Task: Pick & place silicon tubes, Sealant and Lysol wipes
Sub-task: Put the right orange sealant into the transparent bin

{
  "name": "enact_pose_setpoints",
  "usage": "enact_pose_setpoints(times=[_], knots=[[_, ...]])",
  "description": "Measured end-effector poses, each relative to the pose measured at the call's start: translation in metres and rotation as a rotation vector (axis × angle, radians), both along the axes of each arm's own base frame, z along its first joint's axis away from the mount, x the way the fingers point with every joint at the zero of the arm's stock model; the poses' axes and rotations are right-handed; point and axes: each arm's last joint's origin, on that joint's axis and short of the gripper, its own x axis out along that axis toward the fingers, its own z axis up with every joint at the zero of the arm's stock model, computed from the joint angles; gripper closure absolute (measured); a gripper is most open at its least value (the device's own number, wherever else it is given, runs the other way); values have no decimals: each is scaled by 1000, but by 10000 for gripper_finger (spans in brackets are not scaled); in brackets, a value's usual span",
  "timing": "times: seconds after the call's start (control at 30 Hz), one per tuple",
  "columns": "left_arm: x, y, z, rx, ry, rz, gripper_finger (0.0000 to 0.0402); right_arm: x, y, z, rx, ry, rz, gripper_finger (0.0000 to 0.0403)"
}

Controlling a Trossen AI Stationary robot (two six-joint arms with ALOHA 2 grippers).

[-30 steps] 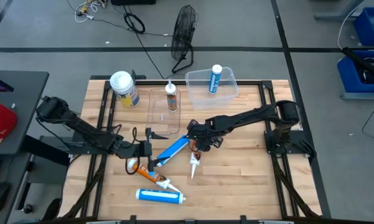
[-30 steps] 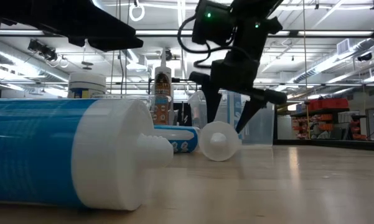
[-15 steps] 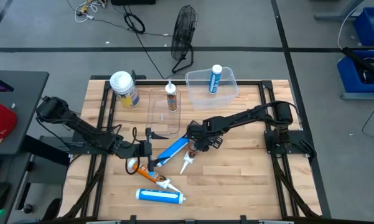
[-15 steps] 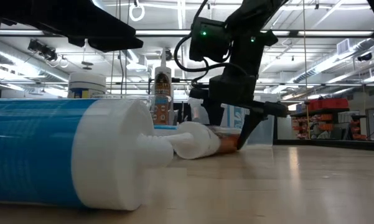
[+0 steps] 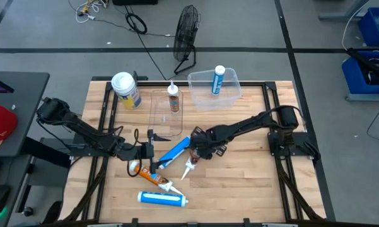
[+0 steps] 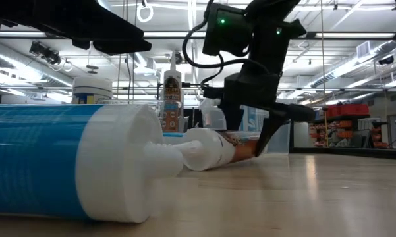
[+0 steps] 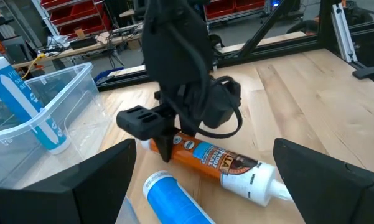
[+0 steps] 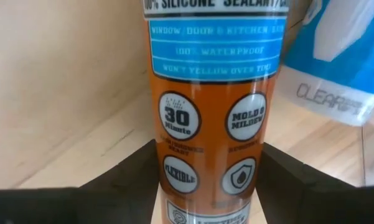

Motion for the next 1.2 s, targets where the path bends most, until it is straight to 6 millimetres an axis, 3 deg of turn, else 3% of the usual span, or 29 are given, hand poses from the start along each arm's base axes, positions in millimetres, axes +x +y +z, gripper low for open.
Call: enact_pose_setpoints(times=[0.3,0.6,0.9,1.03,1.2], knots=[[0,0,0,1,0,2,16,1,15,42,0,-92,-150,185],[0,0,1,24,-5,10,16,-34,25,95,-4,-172,-331,186],[1,0,9,88,-65,0,16,-62,34,142,39,-418,-508,186],[2,0,14,142,-101,-5,16,-62,36,159,114,-580,-550,186],[2,2,24,224,-175,29,16,-54,37,175,163,-722,-479,186]])
